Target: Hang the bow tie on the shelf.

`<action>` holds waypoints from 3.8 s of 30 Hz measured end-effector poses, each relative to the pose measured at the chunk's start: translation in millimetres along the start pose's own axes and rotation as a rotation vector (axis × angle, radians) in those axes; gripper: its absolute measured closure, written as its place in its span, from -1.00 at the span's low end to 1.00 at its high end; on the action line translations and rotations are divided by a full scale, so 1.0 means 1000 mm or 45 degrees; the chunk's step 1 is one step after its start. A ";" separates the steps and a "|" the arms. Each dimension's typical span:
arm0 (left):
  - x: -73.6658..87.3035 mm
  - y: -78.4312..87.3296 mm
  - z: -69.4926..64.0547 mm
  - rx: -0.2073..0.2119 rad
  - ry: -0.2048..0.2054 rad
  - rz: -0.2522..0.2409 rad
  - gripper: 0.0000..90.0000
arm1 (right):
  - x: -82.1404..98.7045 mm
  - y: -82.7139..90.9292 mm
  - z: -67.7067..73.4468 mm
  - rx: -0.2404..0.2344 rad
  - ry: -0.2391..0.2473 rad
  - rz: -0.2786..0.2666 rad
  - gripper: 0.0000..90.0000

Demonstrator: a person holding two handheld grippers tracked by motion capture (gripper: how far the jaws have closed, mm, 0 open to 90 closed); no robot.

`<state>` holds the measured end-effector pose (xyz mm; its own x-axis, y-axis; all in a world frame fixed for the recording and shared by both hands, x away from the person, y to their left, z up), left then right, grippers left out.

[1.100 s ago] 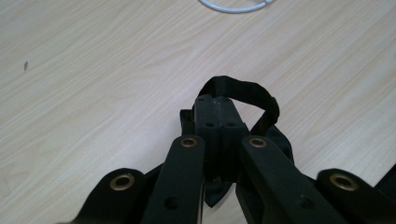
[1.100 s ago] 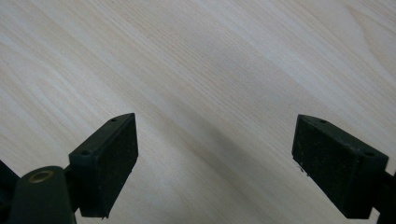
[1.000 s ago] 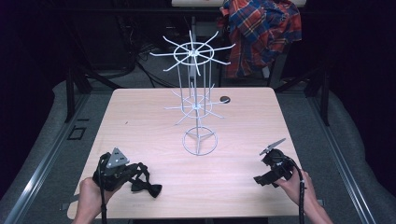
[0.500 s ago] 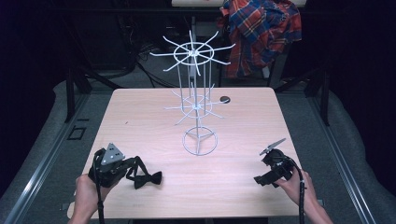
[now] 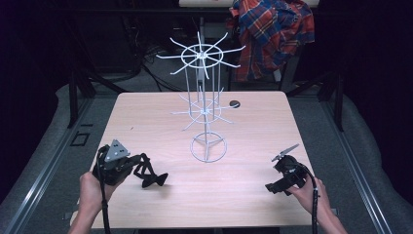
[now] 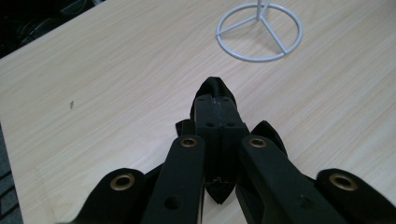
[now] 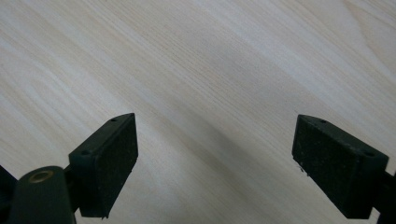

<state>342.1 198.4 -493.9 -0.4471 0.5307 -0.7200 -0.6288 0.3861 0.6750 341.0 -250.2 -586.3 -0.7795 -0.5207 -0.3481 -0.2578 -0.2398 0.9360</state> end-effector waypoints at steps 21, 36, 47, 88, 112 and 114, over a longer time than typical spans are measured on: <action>-0.034 -0.007 0.016 -0.007 -0.045 -0.050 1.00 | 0.004 0.002 -0.002 0.008 0.003 0.005 -0.69; -0.074 -0.008 0.023 -0.032 -0.090 -0.106 1.00 | 0.006 0.003 -0.003 0.013 -0.001 -0.001 -0.69; -0.096 -0.012 0.026 -0.034 -0.108 -0.128 1.00 | 0.007 0.002 -0.004 0.003 0.001 0.011 -0.69; -0.139 -0.037 0.034 -0.043 -0.130 -0.178 1.00 | 0.005 0.002 -0.004 0.002 -0.040 -0.051 -0.69; -0.151 -0.060 0.023 0.004 -0.168 -0.144 1.00 | 0.007 0.005 -0.005 -0.002 -0.005 -0.006 -0.69; -0.151 -0.061 0.023 0.009 -0.165 -0.137 1.00 | 0.007 0.004 -0.005 -0.006 -0.004 -0.005 -0.69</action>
<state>462.8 111.9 -423.1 -0.2910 0.5787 -0.7619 -0.6641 0.4510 0.5963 336.9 -258.9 -584.9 -0.7802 -0.5175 -0.3514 -0.2579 -0.2456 0.9344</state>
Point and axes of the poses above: each handheld gripper's, and its own axes: y roughly backward along the jaws, x roughly out of its underside, z roughly to its left, the point moved 8 cm from there along -y, roughly forward along the jaws, and after that the axes turned 2 degrees about -y, right-handed, at the moved point
